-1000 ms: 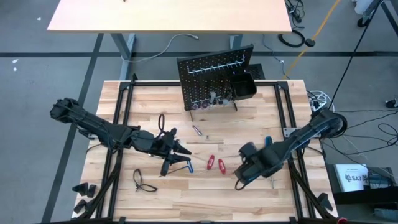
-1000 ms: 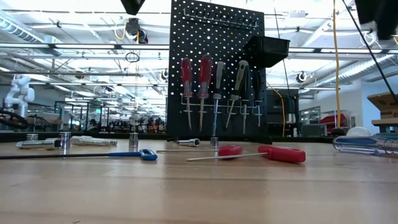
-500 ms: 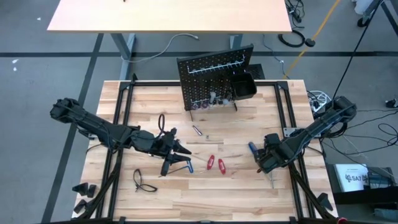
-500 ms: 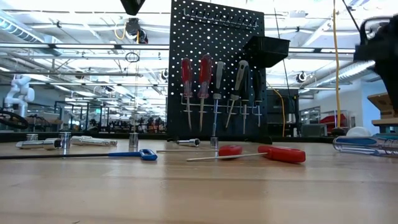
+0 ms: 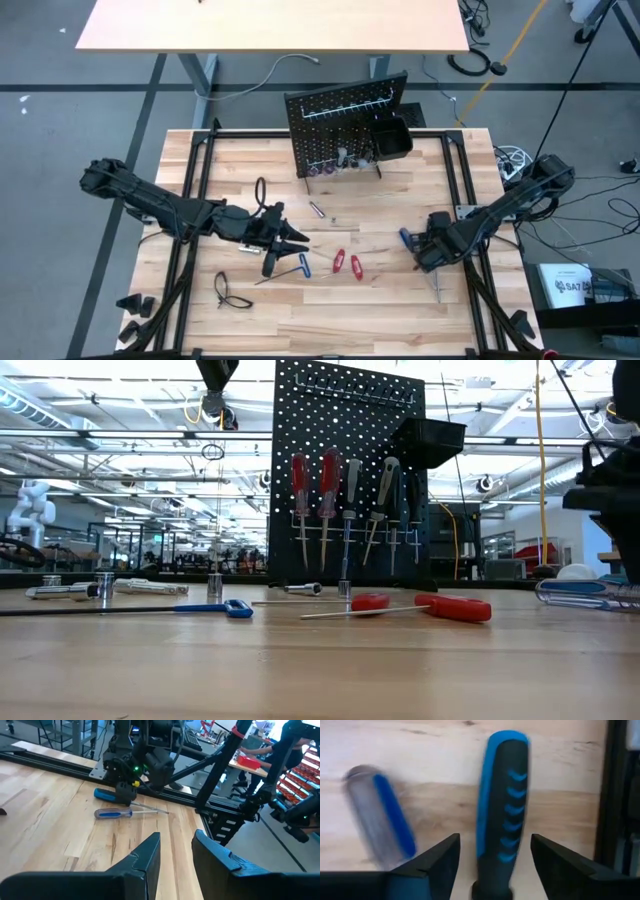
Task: Hang tools onto peg board
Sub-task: Hang the blue-black screwdriver on the pegboard
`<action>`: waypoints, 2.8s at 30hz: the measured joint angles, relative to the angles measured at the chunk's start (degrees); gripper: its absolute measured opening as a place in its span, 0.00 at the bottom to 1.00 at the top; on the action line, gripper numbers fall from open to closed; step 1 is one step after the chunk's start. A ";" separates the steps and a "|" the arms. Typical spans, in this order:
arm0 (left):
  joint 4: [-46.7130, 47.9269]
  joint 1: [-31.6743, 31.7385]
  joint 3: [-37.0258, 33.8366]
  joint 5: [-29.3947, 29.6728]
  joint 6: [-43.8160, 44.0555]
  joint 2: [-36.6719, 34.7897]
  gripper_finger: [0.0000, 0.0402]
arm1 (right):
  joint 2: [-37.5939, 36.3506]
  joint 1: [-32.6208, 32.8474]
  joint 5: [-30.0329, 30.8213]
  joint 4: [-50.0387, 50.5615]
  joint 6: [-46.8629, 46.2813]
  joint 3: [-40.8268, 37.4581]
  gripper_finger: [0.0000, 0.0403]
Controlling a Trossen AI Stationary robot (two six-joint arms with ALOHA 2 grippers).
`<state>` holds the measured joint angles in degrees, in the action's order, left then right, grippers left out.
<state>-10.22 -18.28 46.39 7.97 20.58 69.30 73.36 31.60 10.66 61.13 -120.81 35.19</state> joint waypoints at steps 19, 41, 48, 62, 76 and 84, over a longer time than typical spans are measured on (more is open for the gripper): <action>0.02 -0.06 0.00 -0.52 0.09 0.00 0.28 | -0.09 -1.91 0.97 -10.88 0.41 -6.32 0.32; 0.00 -0.04 0.00 -0.72 -0.41 -0.04 0.28 | 0.07 -1.87 47.05 18.65 26.81 43.37 0.32; -0.02 -0.04 0.00 -0.72 -0.46 -0.04 0.28 | 0.04 -1.97 68.58 5.76 53.68 56.22 0.32; 0.04 0.08 0.00 -1.66 -0.66 -1.91 0.28 | -7.45 -13.28 64.37 2.40 61.18 60.70 0.32; 7.86 2.62 0.00 -6.36 -9.21 -15.29 0.28 | -11.08 -30.60 35.89 -35.26 93.35 57.61 0.32; 13.35 4.82 0.00 -6.32 -13.96 -19.36 0.28 | -14.94 -33.70 38.97 -78.49 98.63 30.36 0.32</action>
<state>3.14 -13.46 46.39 1.65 6.61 49.94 58.42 -2.10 49.63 -17.36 -22.19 65.56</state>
